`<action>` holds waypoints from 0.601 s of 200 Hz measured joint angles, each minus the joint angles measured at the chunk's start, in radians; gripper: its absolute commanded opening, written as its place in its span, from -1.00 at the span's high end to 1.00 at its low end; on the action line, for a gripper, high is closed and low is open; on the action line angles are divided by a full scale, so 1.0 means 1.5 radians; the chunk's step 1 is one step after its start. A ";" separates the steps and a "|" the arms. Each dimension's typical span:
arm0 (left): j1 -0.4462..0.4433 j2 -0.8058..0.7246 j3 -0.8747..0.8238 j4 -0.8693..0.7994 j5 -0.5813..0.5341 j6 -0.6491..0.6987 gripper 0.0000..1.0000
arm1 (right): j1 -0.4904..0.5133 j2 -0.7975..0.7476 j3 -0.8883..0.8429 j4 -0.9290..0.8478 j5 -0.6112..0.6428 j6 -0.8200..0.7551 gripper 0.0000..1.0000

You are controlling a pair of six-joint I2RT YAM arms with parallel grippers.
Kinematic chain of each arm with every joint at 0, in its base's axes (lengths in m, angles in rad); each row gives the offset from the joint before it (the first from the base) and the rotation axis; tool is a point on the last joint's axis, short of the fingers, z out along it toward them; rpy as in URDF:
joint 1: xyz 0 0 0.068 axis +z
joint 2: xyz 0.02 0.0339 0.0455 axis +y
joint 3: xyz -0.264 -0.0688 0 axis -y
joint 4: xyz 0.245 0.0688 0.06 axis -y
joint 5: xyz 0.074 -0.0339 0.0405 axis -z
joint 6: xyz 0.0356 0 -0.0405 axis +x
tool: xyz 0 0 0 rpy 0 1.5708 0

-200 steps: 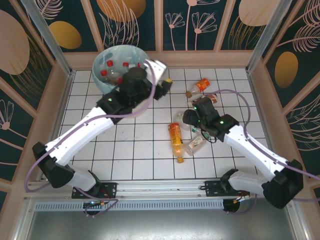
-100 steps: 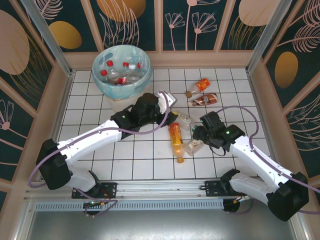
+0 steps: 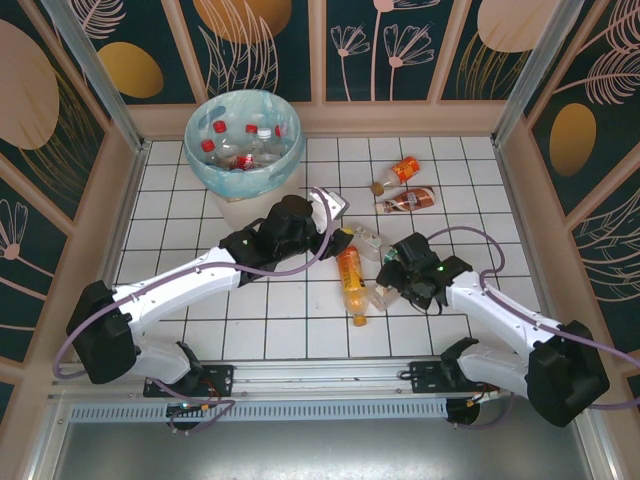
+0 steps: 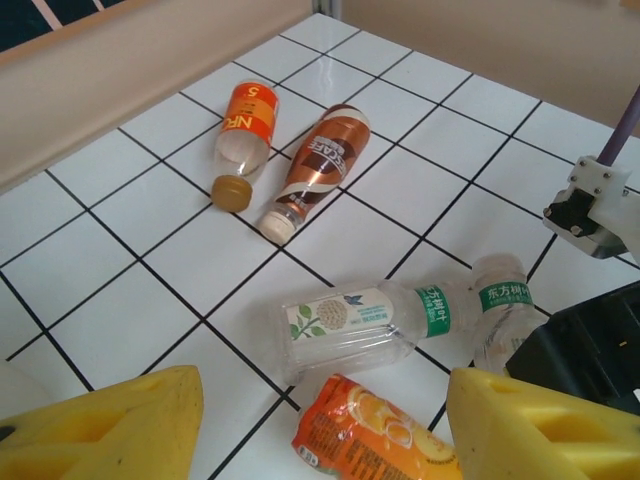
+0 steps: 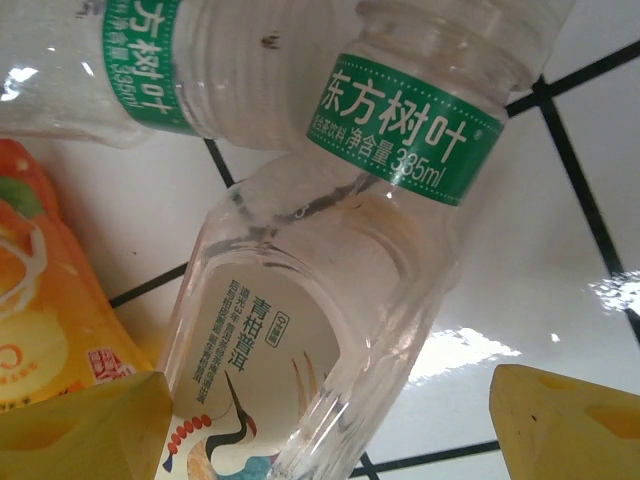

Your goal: Put the plastic bottles in the bin

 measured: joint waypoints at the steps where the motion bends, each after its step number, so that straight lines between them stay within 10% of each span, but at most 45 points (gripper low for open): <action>1: 0.000 0.000 0.000 0.000 0.000 0.000 -0.33 | 0.000 0.000 -0.001 0.001 -0.001 0.000 -0.67; 120: 0.000 0.001 -0.003 0.000 -0.010 -0.005 -0.35 | -0.019 -0.021 -0.077 0.098 -0.070 0.027 -0.70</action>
